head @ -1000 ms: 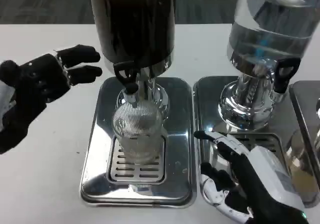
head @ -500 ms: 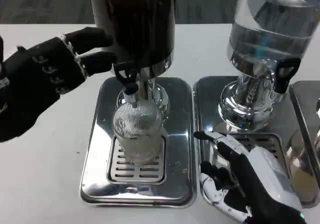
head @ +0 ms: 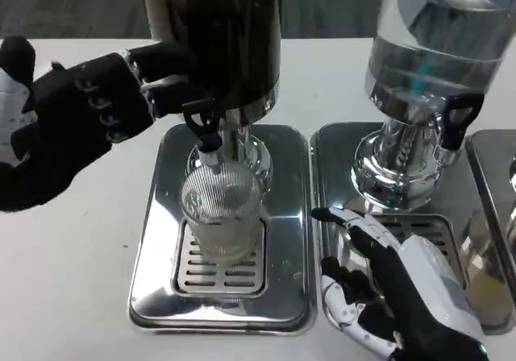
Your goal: Grasp the cup under the faucet to collect the drink, then remove the cup.
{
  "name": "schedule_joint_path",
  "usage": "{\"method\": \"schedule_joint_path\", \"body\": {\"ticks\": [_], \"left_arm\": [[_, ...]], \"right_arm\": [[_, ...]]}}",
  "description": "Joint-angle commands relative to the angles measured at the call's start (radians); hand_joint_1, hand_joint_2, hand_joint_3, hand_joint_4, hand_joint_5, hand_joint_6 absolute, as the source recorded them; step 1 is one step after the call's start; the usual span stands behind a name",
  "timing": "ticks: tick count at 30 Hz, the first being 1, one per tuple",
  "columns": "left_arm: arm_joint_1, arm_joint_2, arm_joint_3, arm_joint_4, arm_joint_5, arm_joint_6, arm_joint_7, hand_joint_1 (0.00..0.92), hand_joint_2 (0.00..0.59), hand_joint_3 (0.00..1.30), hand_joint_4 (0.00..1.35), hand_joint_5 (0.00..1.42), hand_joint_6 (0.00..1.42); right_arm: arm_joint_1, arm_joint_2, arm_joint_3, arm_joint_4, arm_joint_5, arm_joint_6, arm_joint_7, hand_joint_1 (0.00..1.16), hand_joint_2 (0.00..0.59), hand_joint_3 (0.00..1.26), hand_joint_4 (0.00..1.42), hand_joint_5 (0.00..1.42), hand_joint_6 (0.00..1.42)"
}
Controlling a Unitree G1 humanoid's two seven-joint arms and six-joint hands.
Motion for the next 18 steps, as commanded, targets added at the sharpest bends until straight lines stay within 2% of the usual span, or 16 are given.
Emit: {"method": "schedule_joint_path", "body": {"ticks": [1, 10, 18], "left_arm": [[-0.034, -0.020, -0.010, 0.019, 0.025, 0.012, -0.025, 0.000, 0.017, 0.27, 0.15, 0.20, 0.12], [-0.043, -0.048, -0.026, -0.018, 0.027, 0.058, -0.058, 0.000, 0.017, 0.27, 0.17, 0.21, 0.13], [-0.051, -0.059, -0.055, -0.021, 0.057, 0.041, -0.063, 0.000, 0.016, 0.27, 0.17, 0.22, 0.13]], "right_arm": [[0.002, 0.009, 0.005, 0.011, -0.002, -0.003, -0.020, 0.58, 0.549, 0.23, 0.15, 0.09, 0.14], [0.003, 0.018, 0.009, 0.023, -0.002, -0.005, -0.029, 0.58, 0.548, 0.23, 0.15, 0.09, 0.14], [-0.003, 0.025, 0.016, 0.037, 0.001, -0.008, -0.037, 0.57, 0.548, 0.23, 0.15, 0.09, 0.14]]}}
